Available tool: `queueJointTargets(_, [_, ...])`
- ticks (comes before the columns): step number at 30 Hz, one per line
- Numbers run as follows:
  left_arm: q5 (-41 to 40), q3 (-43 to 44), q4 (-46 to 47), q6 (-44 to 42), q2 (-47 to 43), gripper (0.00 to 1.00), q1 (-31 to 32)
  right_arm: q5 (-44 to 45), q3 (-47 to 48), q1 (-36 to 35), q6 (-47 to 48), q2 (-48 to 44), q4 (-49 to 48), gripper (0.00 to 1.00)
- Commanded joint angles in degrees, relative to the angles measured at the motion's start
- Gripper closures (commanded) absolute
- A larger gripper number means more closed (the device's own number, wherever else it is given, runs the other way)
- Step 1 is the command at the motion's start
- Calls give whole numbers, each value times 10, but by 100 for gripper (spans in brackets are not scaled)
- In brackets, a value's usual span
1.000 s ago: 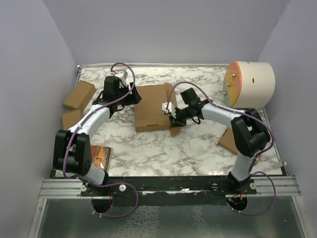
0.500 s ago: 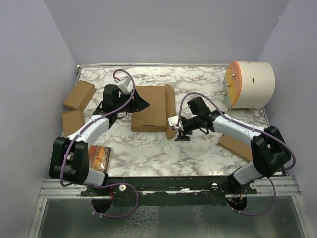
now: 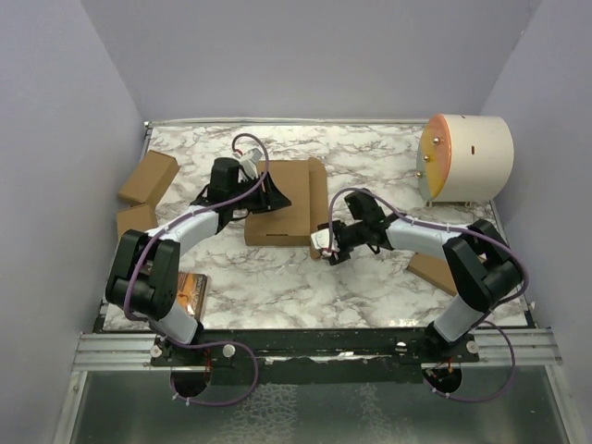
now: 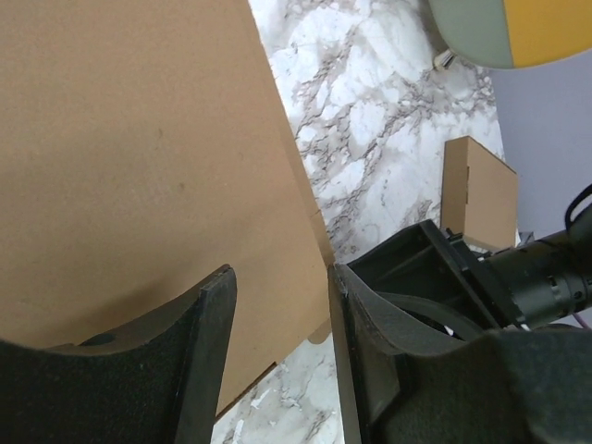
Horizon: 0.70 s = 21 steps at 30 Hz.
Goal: Fold the paper box
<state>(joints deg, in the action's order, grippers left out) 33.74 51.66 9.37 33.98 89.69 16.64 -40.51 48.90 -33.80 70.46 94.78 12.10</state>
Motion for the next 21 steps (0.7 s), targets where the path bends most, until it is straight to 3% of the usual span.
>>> queueJointTargets(1, [2, 12, -12, -19, 28, 54, 3, 23, -9, -5, 14, 19, -81, 44])
queueJointTargets(6, [-16, 15, -33, -39, 45, 54, 3, 34, -22, -6, -4, 18, -113, 51])
queueJointTargets(16, [-44, 15, -69, -59, 58, 55, -2, 46, -9, -1, -105, 7, -131, 76])
queueJointTargets(21, [-49, 13, -77, -64, 59, 55, -4, 50, 10, 5, -157, 17, -117, 81])
